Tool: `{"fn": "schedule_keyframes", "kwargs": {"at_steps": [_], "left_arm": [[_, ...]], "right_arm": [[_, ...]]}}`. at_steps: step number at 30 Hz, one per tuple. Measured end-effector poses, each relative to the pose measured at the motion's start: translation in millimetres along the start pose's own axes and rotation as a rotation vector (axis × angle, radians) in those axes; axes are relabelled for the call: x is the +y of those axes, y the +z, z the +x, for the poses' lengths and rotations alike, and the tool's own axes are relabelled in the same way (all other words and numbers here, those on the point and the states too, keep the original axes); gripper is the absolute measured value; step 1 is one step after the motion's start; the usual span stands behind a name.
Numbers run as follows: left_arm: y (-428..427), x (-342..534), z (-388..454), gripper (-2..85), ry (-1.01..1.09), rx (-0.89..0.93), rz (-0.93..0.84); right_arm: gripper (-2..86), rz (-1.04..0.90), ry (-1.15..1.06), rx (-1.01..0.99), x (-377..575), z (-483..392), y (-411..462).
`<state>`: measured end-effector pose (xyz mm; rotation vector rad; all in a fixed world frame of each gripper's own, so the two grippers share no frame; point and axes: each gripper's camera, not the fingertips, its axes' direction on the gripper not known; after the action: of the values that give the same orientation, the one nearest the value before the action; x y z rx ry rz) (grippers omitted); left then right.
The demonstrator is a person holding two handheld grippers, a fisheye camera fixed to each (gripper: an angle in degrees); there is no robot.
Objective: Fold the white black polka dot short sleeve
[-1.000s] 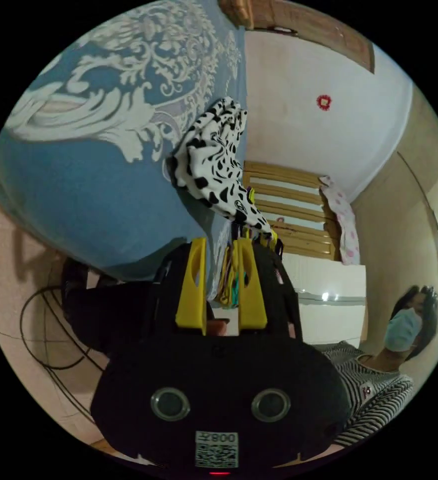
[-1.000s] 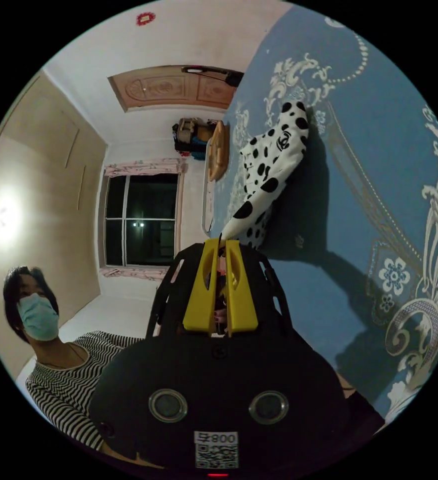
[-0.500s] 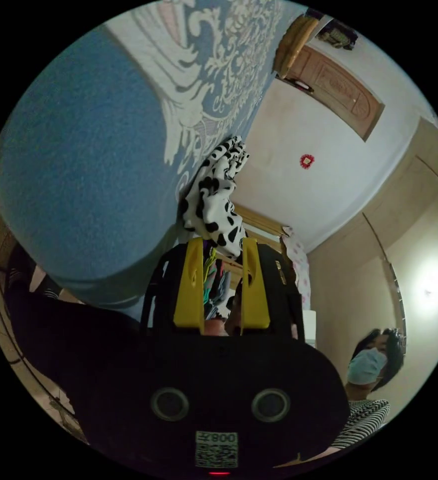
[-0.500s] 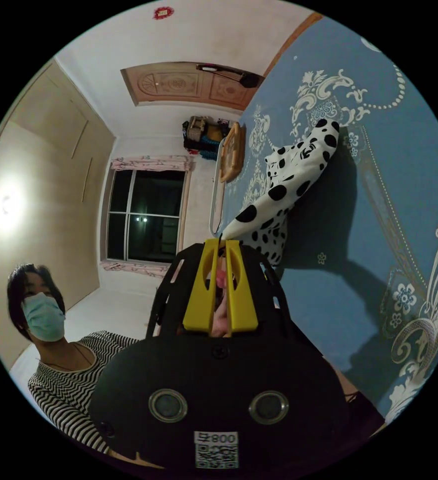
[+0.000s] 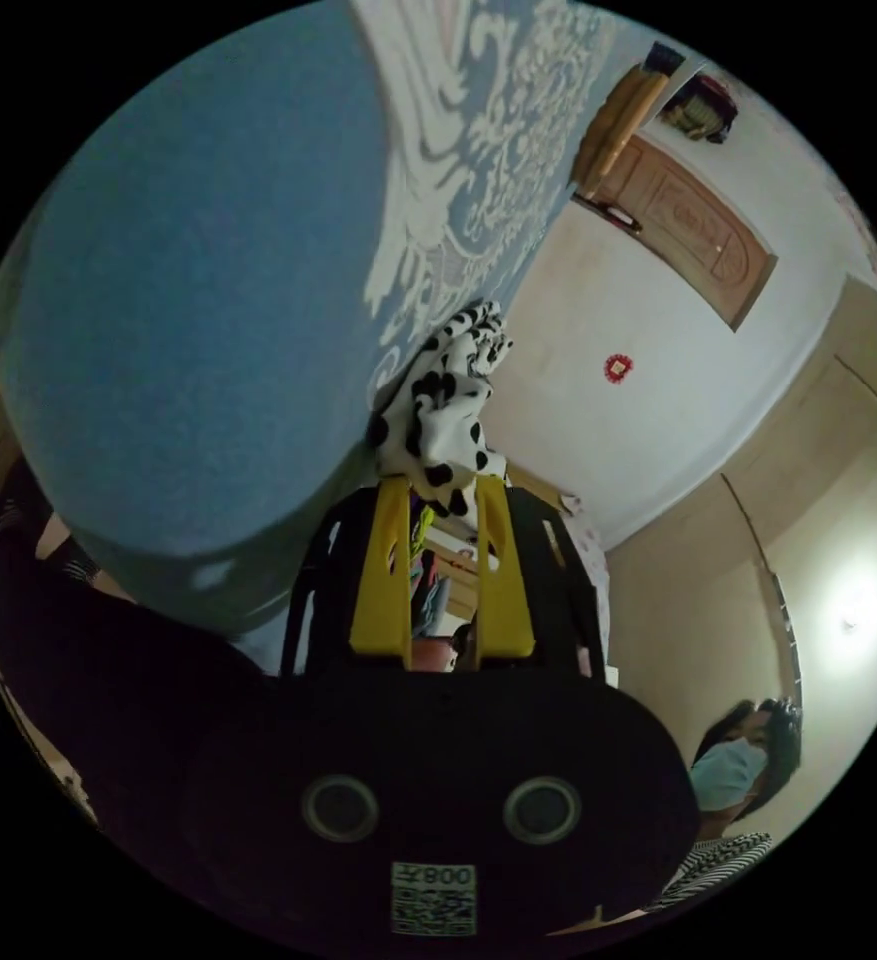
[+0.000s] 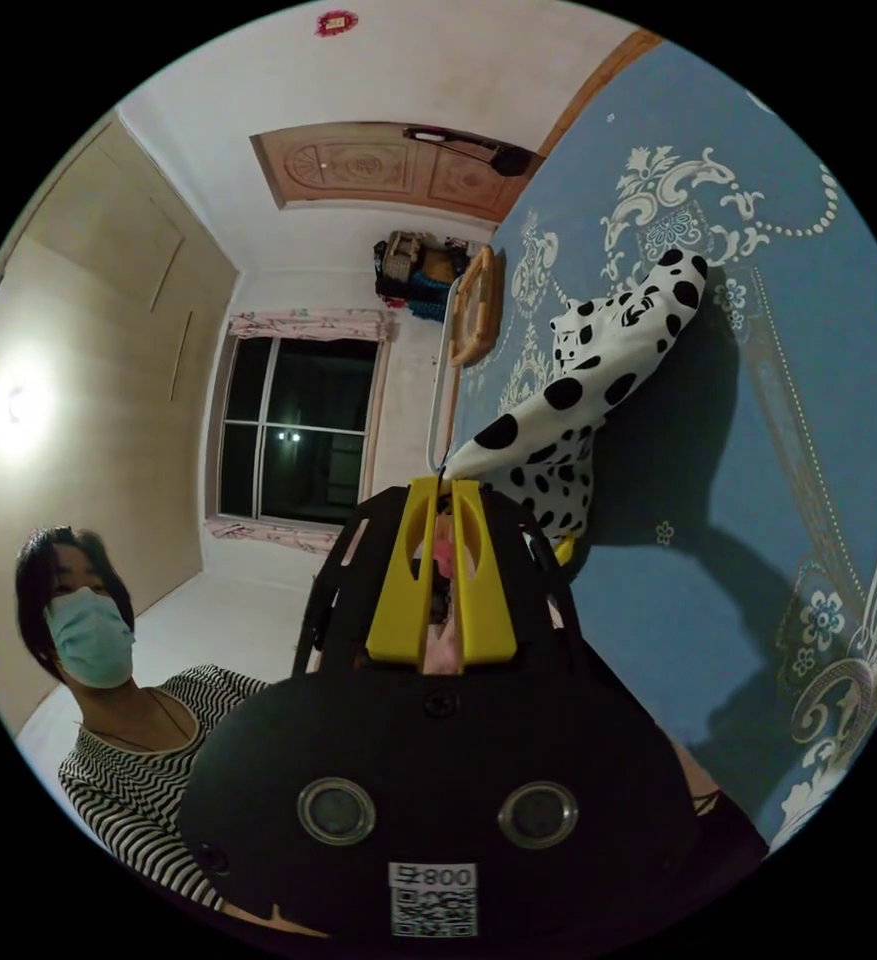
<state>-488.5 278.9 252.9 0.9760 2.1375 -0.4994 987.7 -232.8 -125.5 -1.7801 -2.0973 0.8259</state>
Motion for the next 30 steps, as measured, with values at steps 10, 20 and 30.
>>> {"fn": "schedule_keyframes", "kwargs": {"at_steps": [10,20,30], "left_arm": [[36,26,-39,2.8,0.172,-0.046,-0.014],[104,115,-68,2.3,0.493,-0.117,-0.285],[223,201,-136,2.2,0.696,-0.117,-0.523]], "right_arm": [[1.9,0.020,0.017,0.030,79,-3,-96],[1.9,0.034,-0.029,0.004,207,-25,-225],[1.8,0.126,-0.190,-0.024,348,-73,-388]]}}
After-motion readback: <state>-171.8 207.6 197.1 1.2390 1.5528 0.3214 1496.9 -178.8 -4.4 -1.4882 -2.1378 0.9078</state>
